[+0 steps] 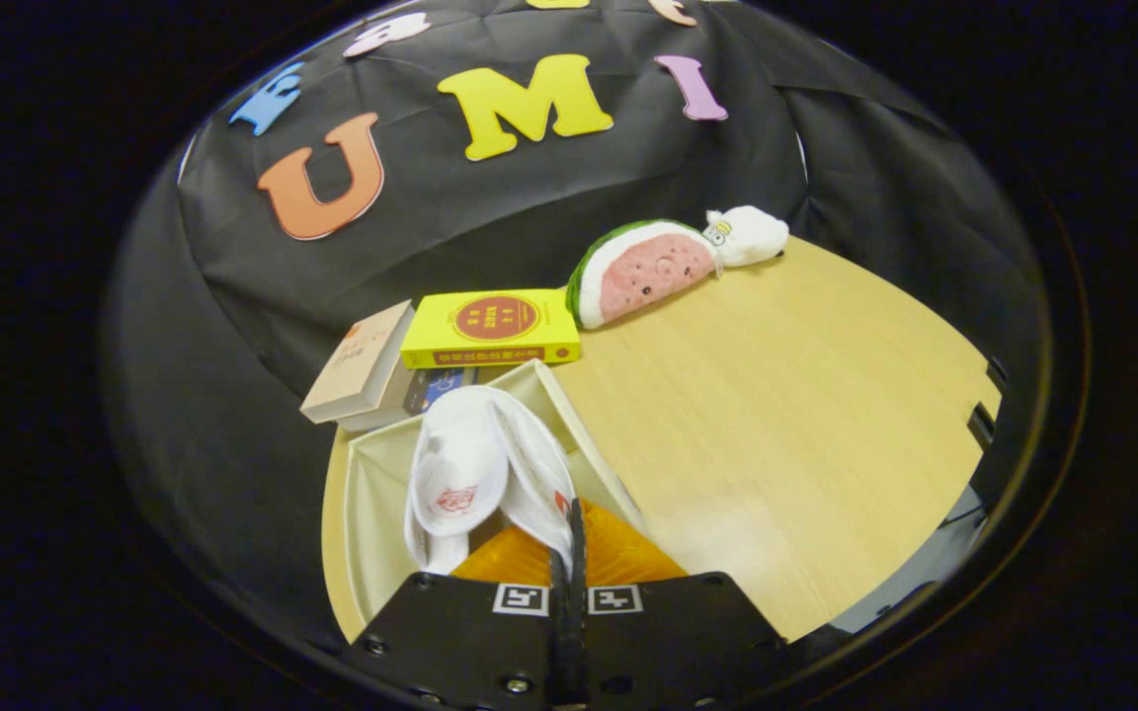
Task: Open the storage box then place both shoes into the box .Put the left shoe in first, then the right shoe, with the right side of both shoes facing outward in a uniform manner.
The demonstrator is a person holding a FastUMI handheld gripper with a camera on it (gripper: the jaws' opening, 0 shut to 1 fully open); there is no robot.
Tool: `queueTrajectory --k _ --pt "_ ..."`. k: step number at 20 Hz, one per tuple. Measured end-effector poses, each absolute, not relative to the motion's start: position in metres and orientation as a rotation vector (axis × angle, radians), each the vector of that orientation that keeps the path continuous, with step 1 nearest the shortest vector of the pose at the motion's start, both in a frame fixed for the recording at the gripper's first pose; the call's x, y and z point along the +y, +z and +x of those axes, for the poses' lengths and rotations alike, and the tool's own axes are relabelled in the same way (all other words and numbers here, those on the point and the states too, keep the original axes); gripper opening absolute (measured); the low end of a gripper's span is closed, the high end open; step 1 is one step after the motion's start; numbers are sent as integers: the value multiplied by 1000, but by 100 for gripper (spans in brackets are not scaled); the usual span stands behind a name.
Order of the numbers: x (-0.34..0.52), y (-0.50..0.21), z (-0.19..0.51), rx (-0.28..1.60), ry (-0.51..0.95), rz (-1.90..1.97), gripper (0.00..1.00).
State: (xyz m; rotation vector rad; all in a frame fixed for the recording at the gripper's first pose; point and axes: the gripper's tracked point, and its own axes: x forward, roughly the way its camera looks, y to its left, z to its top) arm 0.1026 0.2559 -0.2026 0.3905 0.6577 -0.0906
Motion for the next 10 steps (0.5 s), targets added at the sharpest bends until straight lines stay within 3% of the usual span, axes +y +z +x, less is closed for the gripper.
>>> queueTrajectory --k 10 --pt "253 -217 101 642 -113 402 2"
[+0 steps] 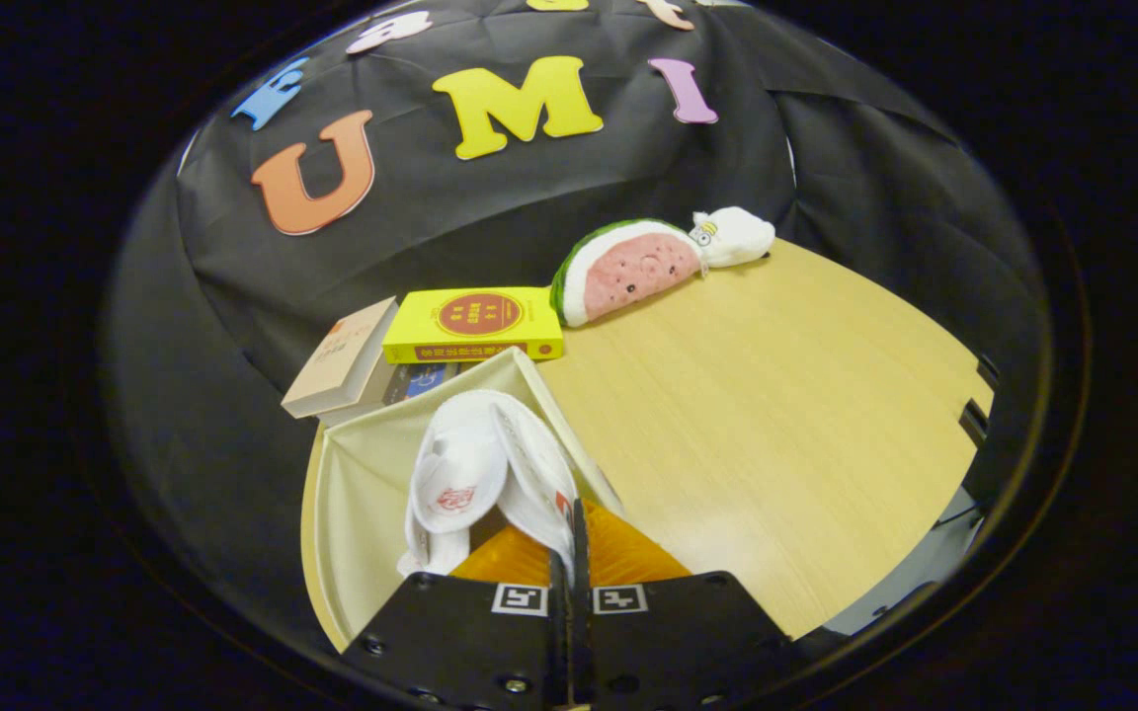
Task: Open the storage box then place both shoes into the box .Put the left shoe in first, then the right shoe, with the right side of both shoes facing outward in a uniform manner.
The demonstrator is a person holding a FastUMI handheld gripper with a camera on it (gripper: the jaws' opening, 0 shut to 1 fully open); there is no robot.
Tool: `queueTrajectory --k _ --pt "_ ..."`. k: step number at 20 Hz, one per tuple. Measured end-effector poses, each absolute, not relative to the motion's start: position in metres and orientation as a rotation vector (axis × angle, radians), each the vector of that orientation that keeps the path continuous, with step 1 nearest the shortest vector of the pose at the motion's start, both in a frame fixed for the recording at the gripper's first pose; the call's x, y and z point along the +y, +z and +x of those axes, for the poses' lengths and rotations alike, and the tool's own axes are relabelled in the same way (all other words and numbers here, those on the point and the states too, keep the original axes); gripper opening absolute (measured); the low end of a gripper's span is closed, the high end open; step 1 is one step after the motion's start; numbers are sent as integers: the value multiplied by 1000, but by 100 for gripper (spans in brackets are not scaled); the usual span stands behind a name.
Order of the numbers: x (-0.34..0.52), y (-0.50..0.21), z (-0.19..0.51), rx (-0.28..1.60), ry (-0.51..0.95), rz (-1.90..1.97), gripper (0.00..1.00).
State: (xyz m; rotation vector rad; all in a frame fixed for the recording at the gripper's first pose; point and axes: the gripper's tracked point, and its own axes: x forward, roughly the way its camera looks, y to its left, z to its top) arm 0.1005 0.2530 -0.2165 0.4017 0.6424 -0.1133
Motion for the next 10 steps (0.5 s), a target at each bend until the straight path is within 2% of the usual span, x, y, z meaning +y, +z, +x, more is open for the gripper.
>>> queueTrajectory --k 1,3,7,10 --pt "258 -218 100 644 -89 401 6" --pt "271 -217 96 646 -30 405 26" --pt "276 -195 93 579 16 358 82" --pt "264 -172 90 527 33 308 90"
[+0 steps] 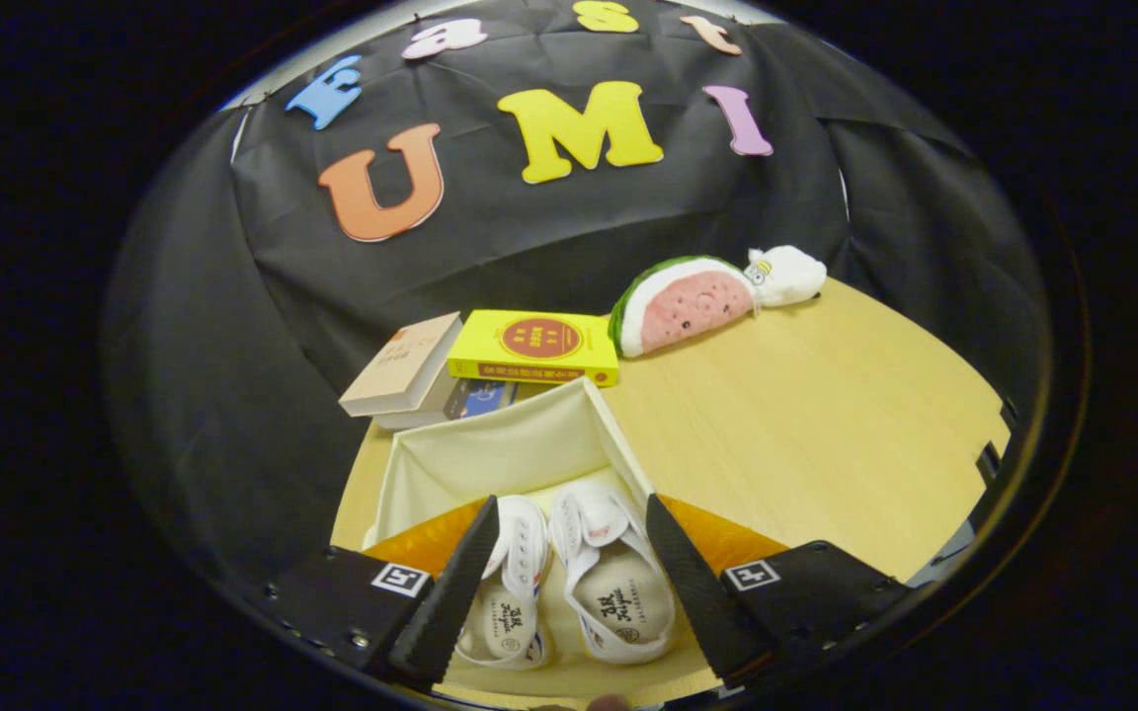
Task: Open the storage box then place both shoes into the box .Put the left shoe in first, then the right shoe, with the right side of both shoes facing outward in a uniform manner.
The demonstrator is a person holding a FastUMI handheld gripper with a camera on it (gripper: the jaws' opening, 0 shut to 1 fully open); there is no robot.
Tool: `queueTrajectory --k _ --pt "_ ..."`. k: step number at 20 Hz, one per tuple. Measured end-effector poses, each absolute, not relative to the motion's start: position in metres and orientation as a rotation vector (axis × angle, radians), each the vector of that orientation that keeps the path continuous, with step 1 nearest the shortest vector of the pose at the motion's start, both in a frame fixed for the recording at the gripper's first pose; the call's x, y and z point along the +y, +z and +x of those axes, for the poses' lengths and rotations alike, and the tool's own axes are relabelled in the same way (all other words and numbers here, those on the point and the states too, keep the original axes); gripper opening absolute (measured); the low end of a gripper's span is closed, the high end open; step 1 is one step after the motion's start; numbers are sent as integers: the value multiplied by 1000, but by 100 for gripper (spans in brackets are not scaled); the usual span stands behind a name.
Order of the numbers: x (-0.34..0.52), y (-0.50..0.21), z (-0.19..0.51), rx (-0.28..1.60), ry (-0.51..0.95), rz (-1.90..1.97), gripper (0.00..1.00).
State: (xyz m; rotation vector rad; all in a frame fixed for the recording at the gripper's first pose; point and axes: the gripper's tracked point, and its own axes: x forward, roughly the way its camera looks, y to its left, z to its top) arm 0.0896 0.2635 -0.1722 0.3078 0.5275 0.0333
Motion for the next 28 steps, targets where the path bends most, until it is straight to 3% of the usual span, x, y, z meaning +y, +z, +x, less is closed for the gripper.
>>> queueTrajectory --k 5,16,28 --pt "227 -137 80 452 54 238 96" --pt "77 -21 36 217 26 71 96" --pt "2 42 1 104 79 111 96"
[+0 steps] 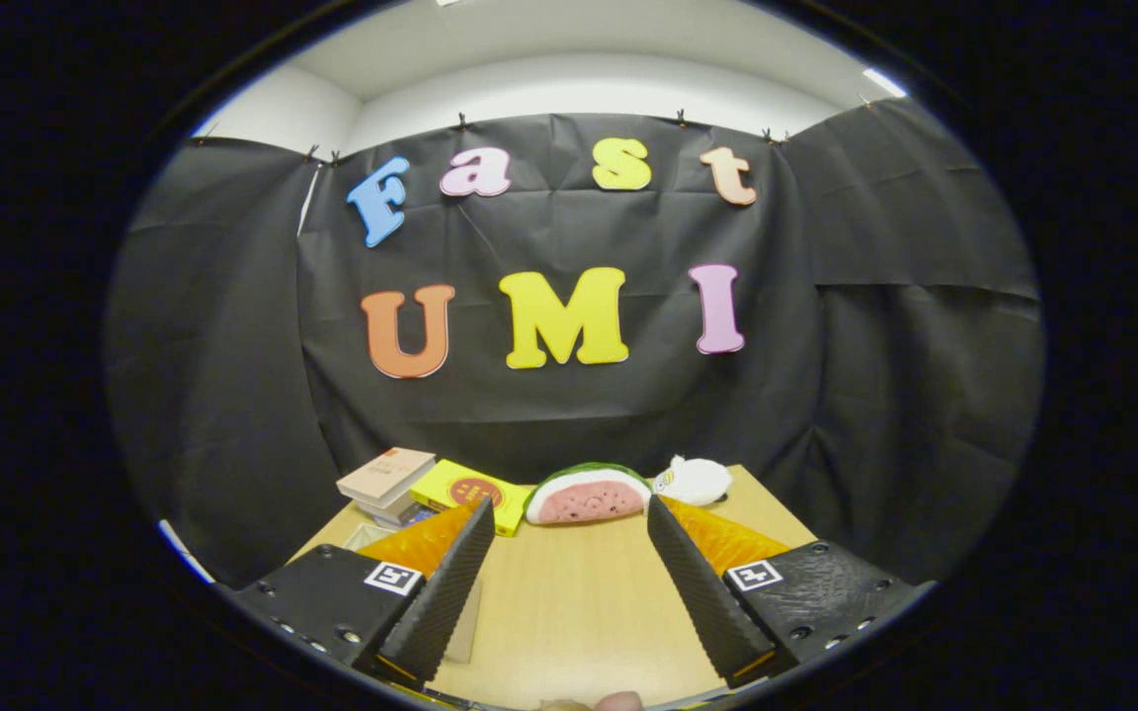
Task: Open the storage box then place both shoes into the box .Put the left shoe in first, then the right shoe, with the right side of both shoes facing outward in a uniform manner.
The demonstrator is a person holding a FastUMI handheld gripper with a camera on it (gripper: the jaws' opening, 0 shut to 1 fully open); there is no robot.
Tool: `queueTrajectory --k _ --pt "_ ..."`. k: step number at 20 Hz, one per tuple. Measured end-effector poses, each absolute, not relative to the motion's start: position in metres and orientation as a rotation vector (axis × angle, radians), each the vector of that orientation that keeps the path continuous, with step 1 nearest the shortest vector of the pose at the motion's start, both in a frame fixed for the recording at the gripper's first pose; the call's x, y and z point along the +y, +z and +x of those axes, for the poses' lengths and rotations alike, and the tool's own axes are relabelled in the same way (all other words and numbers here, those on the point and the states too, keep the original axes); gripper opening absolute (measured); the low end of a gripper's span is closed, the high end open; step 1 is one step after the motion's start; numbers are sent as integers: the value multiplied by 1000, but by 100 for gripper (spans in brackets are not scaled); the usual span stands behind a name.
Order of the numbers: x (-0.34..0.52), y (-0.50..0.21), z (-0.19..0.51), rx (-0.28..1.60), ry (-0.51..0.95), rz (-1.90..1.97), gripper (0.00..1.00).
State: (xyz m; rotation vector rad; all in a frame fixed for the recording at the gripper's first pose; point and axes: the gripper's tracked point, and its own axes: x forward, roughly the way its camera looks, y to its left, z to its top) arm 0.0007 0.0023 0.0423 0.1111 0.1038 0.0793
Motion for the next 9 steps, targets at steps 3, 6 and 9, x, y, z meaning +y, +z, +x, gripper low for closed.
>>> queueTrajectory --k 3,6,9 --pt "0 45 3 71 81 108 96" --pt "3 41 8 80 81 116 96" --pt "18 44 12 80 96 131 96"
